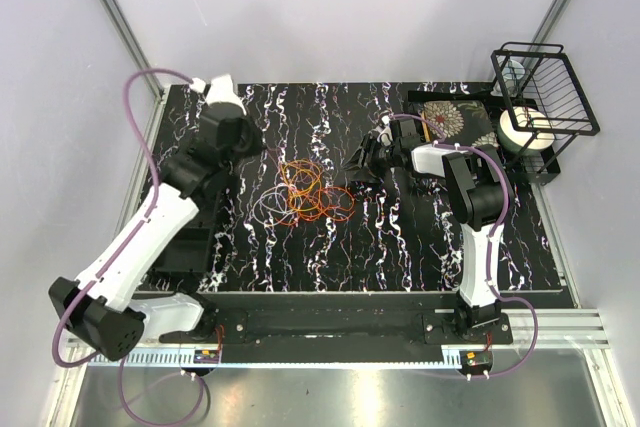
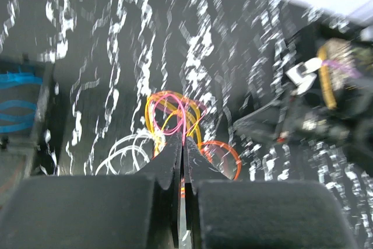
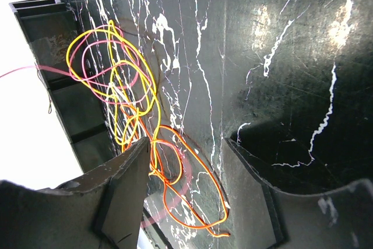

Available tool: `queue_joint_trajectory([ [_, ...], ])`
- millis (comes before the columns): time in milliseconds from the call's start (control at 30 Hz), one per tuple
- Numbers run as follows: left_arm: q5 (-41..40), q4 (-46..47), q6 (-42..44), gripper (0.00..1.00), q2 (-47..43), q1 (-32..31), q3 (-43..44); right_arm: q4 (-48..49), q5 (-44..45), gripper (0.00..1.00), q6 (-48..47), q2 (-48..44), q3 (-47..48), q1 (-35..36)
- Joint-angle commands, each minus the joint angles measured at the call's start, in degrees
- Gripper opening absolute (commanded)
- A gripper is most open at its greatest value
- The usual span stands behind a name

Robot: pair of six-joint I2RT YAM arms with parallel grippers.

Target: Untangle the cables

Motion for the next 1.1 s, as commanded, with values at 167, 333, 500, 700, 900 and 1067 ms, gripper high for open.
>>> queue_joint_trajectory([
  [167, 2.61, -1.09, 10.16, 0.00, -3.05, -0.58, 21.03, -1.92, 2.97, 0.59, -1.65, 0.79, 0.03, -0.03],
  [333, 2.35, -0.21, 12.98, 0.00, -6.56, -0.76, 21.84, -2.01, 2.88, 0.59, -1.65, 0.97, 0.12, -0.03],
  [500, 3.67, 1.81, 13.78, 0.00, -9.99, -0.76, 17.89, -1.92, 2.79, 0.59, -1.47, 1.05, 0.21, -0.03],
  [700, 3.05, 1.47, 13.16, 0.00, -8.07, -0.67, 12.00, -1.92, 2.70, 0.59, -1.56, 1.41, 0.30, -0.03],
  [900, 5.61, -0.03, 11.14, 0.00, -2.44, -0.67, 7.16, -1.92, 2.53, 0.59, -1.38, 1.58, 0.38, -0.03],
  [1067, 0.52, 0.75, 9.39, 0.00, 3.97, -0.67, 1.98, -1.83, 2.35, 0.59, -1.39, 1.50, 0.38, -0.12],
])
